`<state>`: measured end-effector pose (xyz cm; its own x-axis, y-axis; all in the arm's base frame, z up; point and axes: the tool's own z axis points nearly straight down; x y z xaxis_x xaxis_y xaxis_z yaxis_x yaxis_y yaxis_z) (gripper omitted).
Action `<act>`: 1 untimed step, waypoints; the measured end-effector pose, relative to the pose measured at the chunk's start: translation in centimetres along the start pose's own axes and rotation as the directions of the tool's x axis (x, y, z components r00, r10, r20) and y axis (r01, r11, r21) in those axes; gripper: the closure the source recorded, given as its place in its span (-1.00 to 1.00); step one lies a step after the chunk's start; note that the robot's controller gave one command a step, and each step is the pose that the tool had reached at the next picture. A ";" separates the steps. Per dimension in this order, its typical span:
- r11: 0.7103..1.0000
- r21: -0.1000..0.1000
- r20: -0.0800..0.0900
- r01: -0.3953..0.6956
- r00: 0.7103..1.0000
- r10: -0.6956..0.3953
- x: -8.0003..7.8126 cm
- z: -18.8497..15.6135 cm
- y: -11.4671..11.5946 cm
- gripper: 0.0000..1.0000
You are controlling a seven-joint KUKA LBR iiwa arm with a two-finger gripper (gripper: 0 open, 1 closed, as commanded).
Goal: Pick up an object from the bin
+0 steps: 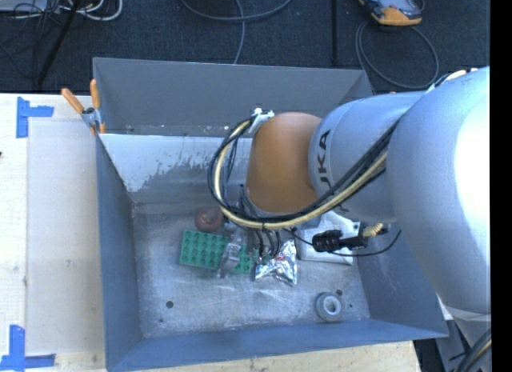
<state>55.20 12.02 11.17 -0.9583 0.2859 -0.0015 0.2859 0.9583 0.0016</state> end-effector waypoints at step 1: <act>1.000 0.001 -0.002 0.000 1.000 0.000 0.0 -1.3 -0.1 1.00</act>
Offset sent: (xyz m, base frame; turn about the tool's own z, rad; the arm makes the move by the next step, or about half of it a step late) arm -0.0001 -0.0001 0.0135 0.0000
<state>55.22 11.96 12.51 -0.9583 0.2859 0.0004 0.2859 0.9583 0.0008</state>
